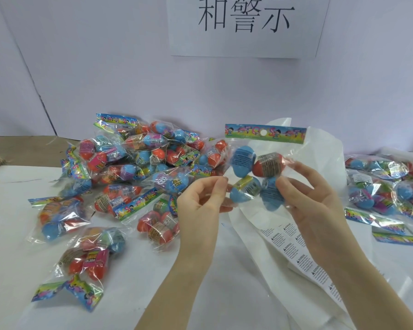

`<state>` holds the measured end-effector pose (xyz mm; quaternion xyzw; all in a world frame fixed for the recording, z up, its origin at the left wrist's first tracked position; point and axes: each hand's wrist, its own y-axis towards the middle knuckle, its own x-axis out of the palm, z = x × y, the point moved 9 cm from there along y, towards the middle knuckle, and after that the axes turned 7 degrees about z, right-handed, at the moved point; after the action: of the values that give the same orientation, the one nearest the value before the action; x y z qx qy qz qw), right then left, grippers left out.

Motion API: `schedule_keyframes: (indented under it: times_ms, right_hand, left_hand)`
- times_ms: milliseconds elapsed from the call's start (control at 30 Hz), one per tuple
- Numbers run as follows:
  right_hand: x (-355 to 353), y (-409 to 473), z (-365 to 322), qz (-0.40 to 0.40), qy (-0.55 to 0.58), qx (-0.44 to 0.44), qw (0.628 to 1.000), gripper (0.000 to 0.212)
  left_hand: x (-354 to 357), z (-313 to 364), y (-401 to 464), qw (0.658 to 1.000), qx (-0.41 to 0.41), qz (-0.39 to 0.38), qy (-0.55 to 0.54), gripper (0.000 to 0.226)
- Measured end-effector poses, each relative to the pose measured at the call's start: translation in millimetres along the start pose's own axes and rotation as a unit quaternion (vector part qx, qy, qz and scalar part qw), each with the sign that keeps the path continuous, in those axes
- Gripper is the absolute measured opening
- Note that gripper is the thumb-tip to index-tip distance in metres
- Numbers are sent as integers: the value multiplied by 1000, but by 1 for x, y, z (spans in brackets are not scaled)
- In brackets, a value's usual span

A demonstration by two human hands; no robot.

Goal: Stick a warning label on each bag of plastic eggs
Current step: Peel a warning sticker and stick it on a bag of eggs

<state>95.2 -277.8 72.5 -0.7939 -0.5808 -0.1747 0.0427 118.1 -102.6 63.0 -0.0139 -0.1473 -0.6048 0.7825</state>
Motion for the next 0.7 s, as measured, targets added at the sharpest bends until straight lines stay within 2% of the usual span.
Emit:
schedule_keyframes:
  times_ms: [100, 300, 533, 700]
  right_hand:
    - [-1, -1, -5, 24, -28, -35, 999, 61]
    - [-2, -10, -18, 75, -98, -154, 980, 25]
    - [-7, -15, -25, 111, -110, -211, 965, 19]
    - [-2, -18, -29, 93, -109, -242, 960, 13]
  left_hand:
    - [-5, 3, 0, 999, 26, 32, 1, 18]
    - [-5, 1, -4, 998, 31, 52, -8, 16]
    - [0, 1, -6, 999, 9, 30, -40, 17]
    - [3, -2, -6, 997, -21, 20, -71, 15]
